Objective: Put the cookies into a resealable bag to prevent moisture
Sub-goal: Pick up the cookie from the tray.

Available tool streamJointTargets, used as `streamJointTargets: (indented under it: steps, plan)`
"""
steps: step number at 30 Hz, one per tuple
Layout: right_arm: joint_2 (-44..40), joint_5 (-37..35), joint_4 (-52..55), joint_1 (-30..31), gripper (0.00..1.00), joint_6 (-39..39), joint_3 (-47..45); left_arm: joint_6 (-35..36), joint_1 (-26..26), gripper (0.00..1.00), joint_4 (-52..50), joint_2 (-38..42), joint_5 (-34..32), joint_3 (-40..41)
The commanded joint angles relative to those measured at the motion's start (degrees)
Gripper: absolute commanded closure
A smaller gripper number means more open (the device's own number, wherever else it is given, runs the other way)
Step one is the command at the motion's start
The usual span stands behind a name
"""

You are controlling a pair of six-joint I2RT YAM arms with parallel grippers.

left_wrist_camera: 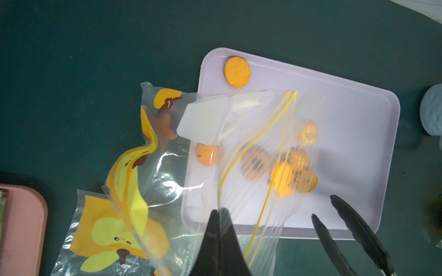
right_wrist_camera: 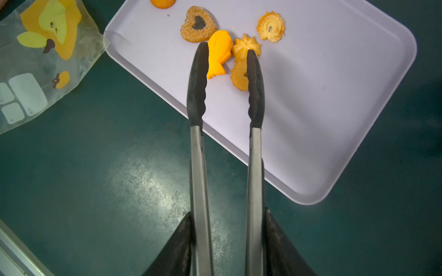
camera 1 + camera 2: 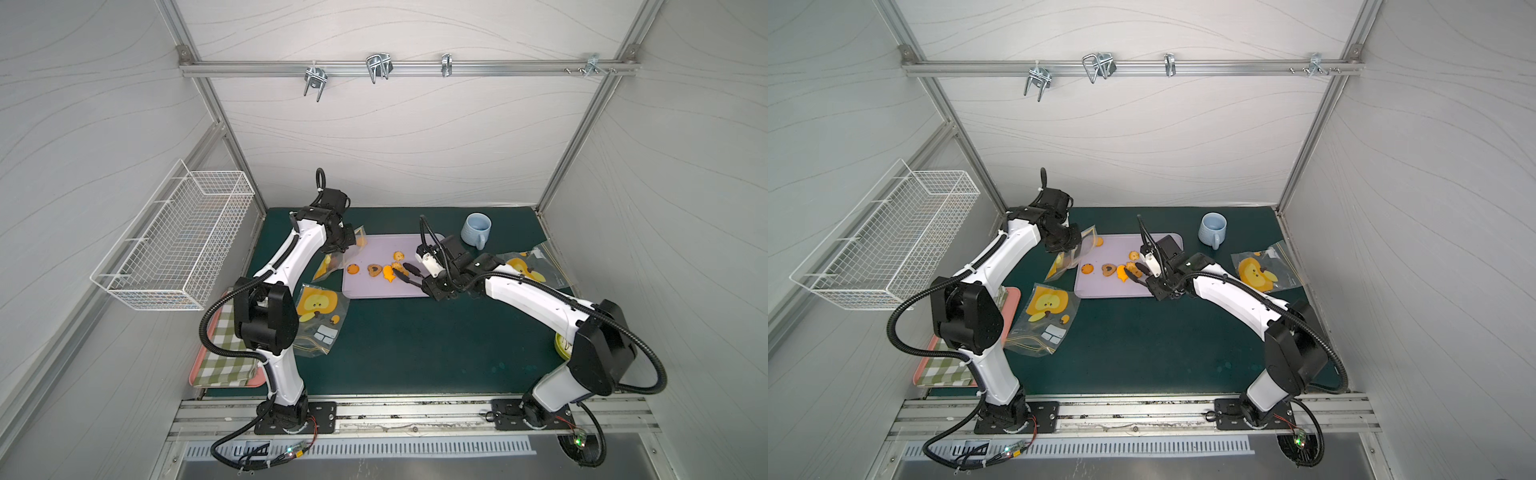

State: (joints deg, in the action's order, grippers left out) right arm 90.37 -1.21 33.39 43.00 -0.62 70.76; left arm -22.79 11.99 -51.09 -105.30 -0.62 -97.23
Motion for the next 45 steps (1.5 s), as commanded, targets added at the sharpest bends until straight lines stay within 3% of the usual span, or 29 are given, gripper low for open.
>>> streamJointTargets:
  steps: [1, 14, 20, 38, 45]
  plan:
    - [2.52, 1.74, -2.18, 0.79, 0.54, 1.5, 2.19, -0.51, -0.4, 1.0, 0.26, -0.34, 0.52, -1.51]
    - [12.92, -2.01, 0.0, 3.22, 0.54, 4.28, 10.1, -0.42, -0.47, 1.0, 0.4, 0.07, 0.8, -1.46]
    - [14.71, -8.36, 2.0, 5.44, 0.55, 6.58, 10.78, -0.51, -0.65, 1.0, 0.55, 0.1, 1.14, -1.4]
    - [14.78, -14.26, 1.2, 7.01, 0.52, 6.08, 10.44, -0.42, -0.74, 1.0, 0.72, 0.28, 1.15, -1.23]
    - [14.03, -12.15, -0.15, 6.77, 0.52, 5.97, 9.92, -0.42, -0.74, 1.0, 0.79, 0.18, 1.32, -1.2]
